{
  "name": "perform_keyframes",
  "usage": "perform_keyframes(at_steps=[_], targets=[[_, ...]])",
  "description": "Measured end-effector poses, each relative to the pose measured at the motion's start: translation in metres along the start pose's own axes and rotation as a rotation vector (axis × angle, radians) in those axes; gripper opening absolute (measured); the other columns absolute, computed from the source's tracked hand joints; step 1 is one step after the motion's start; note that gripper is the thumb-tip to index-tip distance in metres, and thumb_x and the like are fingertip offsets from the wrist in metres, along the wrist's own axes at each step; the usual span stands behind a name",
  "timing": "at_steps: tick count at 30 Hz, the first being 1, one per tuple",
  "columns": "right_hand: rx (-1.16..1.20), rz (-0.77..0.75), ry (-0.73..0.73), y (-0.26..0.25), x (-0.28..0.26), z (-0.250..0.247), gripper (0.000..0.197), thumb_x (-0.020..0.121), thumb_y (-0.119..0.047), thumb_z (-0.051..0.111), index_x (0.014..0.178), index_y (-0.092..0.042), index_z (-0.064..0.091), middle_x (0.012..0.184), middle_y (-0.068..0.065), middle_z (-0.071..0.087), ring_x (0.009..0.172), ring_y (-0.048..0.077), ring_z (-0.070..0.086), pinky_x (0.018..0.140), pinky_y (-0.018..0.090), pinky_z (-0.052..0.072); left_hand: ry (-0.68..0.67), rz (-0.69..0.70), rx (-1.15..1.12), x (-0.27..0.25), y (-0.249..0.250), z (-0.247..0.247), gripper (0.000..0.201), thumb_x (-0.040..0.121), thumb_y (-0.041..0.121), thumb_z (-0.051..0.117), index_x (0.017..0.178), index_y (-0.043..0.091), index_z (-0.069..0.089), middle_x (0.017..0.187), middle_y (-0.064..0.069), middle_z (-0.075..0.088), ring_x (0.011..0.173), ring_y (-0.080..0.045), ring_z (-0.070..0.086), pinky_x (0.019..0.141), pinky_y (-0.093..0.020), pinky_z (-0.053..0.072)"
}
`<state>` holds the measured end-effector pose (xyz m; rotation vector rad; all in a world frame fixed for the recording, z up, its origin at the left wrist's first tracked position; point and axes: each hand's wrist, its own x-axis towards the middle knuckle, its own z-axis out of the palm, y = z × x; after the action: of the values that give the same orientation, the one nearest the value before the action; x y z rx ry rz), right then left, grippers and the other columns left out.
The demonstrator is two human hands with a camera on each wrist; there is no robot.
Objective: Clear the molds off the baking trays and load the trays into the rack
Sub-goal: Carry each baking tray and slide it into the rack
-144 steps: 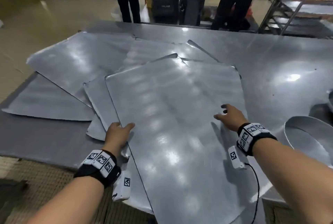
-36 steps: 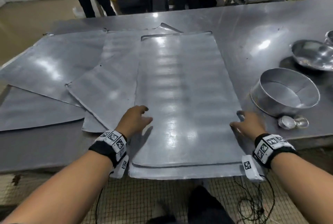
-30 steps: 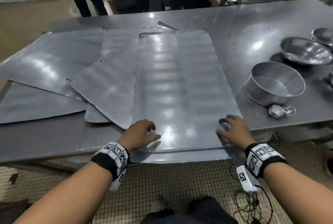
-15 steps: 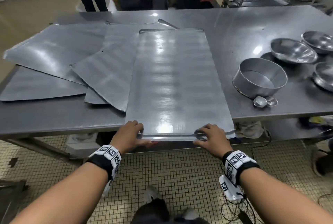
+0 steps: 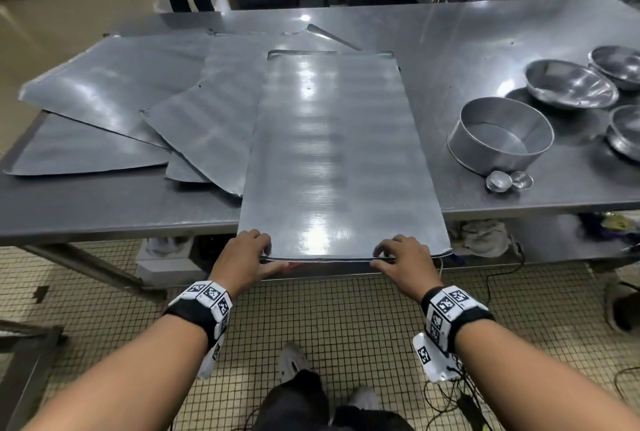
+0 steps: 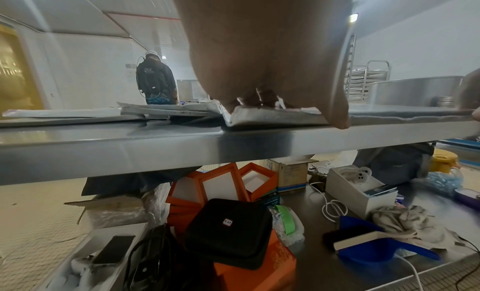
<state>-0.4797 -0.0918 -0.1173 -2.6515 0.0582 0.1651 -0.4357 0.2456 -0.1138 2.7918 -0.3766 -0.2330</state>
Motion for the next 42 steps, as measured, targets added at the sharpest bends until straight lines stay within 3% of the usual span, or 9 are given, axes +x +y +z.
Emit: perform_keyframes(at_steps=[7,11,14,17,23,27,30,34,42], targets=[[0.119,-0.001,-0.043,0.018,-0.012,-0.01,0.034,0.083,-0.063,0.065,0.098,-0.034,0.065,0.097,-0.015,0.058,0.091,0.004,0.056,0.082,0.031,0.054,0.028,-0.051,-0.142,-0.021,0.001,-0.004,0.057,0.069,0.082,0.062,0.083,0.027,0.056,0.079,0.013,0.058,0.071,-0.005,0.055,0.063,-0.027,0.05],[0.039,0.227,0.229,0.05,0.004,-0.029,0.044,0.087,-0.055,0.063,0.12,-0.026,0.062,0.125,0.005,0.055,0.116,0.023,0.048,0.1,0.048,0.044,0.226,-0.265,-0.248,-0.012,-0.003,-0.005,0.064,0.086,0.065,0.06,0.126,0.016,0.056,0.125,-0.004,0.055,0.113,-0.02,0.053,0.094,-0.037,0.049],[0.075,0.453,0.232,0.07,0.015,-0.04,0.066,0.087,-0.052,0.064,0.14,-0.016,0.047,0.145,0.018,0.041,0.132,0.036,0.039,0.109,0.05,0.034,0.144,-0.467,-0.408,-0.001,-0.001,-0.004,0.078,0.088,0.062,0.061,0.146,0.013,0.04,0.144,-0.01,0.045,0.129,-0.029,0.047,0.104,-0.041,0.043],[0.245,0.559,0.143,0.078,0.022,-0.042,0.077,0.09,-0.048,0.064,0.15,-0.011,0.033,0.15,0.021,0.04,0.135,0.038,0.043,0.109,0.046,0.035,0.106,-0.525,-0.609,0.009,0.005,0.0,0.07,0.09,0.053,0.065,0.142,0.014,0.041,0.131,0.0,0.058,0.118,-0.025,0.057,0.094,-0.032,0.043],[0.432,0.541,0.112,0.086,0.03,-0.019,0.044,0.099,-0.045,0.053,0.123,-0.008,0.057,0.127,0.016,0.064,0.115,0.035,0.059,0.093,0.039,0.044,0.182,-0.587,-0.594,0.017,-0.001,0.015,0.066,0.086,0.058,0.068,0.133,0.016,0.049,0.124,-0.005,0.065,0.114,-0.03,0.061,0.09,-0.036,0.047],[0.469,0.56,0.124,0.082,0.017,-0.014,0.044,0.1,-0.045,0.051,0.126,-0.01,0.055,0.125,0.013,0.063,0.107,0.029,0.057,0.085,0.031,0.038,0.238,-0.56,-0.575,0.01,-0.003,0.025,0.067,0.083,0.063,0.067,0.132,0.021,0.05,0.118,0.0,0.066,0.107,-0.027,0.063,0.086,-0.036,0.047],[0.483,0.572,0.135,0.08,0.0,-0.013,0.045,0.102,-0.042,0.051,0.132,-0.009,0.053,0.122,0.009,0.061,0.117,0.03,0.056,0.085,0.028,0.034,0.228,-0.553,-0.578,-0.001,-0.003,0.029,0.07,0.083,0.063,0.067,0.135,0.02,0.049,0.114,0.004,0.062,0.104,-0.024,0.062,0.085,-0.037,0.049],[0.505,0.567,0.121,0.085,-0.024,-0.007,0.043,0.101,-0.043,0.051,0.13,-0.011,0.053,0.122,0.008,0.061,0.101,0.021,0.052,0.085,0.03,0.036,0.202,-0.534,-0.612,-0.022,-0.002,0.033,0.074,0.083,0.061,0.069,0.138,0.018,0.044,0.113,0.005,0.059,0.1,-0.021,0.061,0.084,-0.038,0.052],[0.504,0.51,0.034,0.111,-0.029,-0.015,0.039,0.097,-0.046,0.056,0.123,-0.017,0.056,0.115,0.004,0.065,0.101,0.024,0.061,0.083,0.035,0.045,0.172,-0.54,-0.641,-0.047,0.003,0.039,0.074,0.081,0.062,0.071,0.136,0.019,0.044,0.116,0.004,0.063,0.102,-0.017,0.064,0.084,-0.037,0.055]])
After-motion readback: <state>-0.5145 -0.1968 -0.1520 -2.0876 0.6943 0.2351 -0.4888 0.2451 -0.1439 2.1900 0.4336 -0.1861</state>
